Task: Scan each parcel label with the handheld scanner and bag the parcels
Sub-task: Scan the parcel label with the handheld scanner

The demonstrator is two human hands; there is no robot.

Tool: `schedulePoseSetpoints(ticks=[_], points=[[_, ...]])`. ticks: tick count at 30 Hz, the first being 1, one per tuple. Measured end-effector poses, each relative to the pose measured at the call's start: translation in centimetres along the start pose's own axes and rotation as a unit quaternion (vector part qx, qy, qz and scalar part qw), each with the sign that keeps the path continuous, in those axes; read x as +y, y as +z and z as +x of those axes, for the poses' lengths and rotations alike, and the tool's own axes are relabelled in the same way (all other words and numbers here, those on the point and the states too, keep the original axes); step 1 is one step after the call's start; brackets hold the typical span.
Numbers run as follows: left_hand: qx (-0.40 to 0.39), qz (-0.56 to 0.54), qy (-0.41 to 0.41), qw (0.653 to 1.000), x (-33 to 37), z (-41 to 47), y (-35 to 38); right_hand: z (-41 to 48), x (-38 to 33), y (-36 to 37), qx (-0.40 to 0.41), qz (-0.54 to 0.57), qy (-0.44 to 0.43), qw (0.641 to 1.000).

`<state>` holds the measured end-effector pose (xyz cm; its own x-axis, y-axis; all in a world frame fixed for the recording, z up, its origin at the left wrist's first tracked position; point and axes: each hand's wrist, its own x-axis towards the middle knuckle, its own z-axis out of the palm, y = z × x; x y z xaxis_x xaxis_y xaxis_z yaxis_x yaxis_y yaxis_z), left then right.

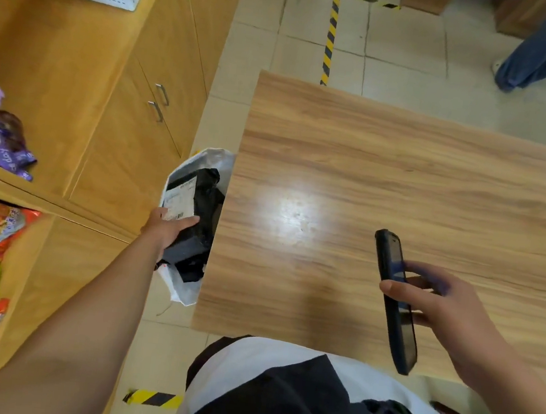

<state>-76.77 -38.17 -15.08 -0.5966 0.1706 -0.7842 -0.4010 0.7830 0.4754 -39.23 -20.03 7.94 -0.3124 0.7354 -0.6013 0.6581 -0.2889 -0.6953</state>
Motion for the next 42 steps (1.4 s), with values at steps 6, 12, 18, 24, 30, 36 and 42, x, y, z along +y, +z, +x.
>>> schedulePoseSetpoints(ticks=[6,12,18,24,30,36,42], points=[[0.048,-0.001,0.054,0.997,1.1,-0.8,1.5,-0.2,1.1,-0.3,0.000,0.022,0.003,1.000],[0.033,-0.053,0.143,0.988,3.7,-4.6,3.5,0.3,1.9,-1.2,0.005,0.048,0.003,0.999],[0.000,0.013,0.241,0.970,8.4,-8.9,8.2,1.1,3.4,-4.0,0.012,0.093,-0.004,0.996],[-0.057,0.094,0.333,0.937,14.4,-13.7,17.8,1.2,6.1,-9.7,0.060,0.157,0.003,0.986],[-0.165,0.193,0.368,0.894,17.9,-21.4,32.7,0.2,11.3,-19.2,0.129,0.242,0.044,0.961],[-0.255,0.330,0.401,0.816,19.3,-28.8,50.5,-0.8,19.5,-29.3,0.217,0.320,0.089,0.918],[-0.313,0.445,0.445,0.711,20.1,-34.3,68.0,-1.8,26.7,-37.1,0.274,0.391,0.129,0.869]])
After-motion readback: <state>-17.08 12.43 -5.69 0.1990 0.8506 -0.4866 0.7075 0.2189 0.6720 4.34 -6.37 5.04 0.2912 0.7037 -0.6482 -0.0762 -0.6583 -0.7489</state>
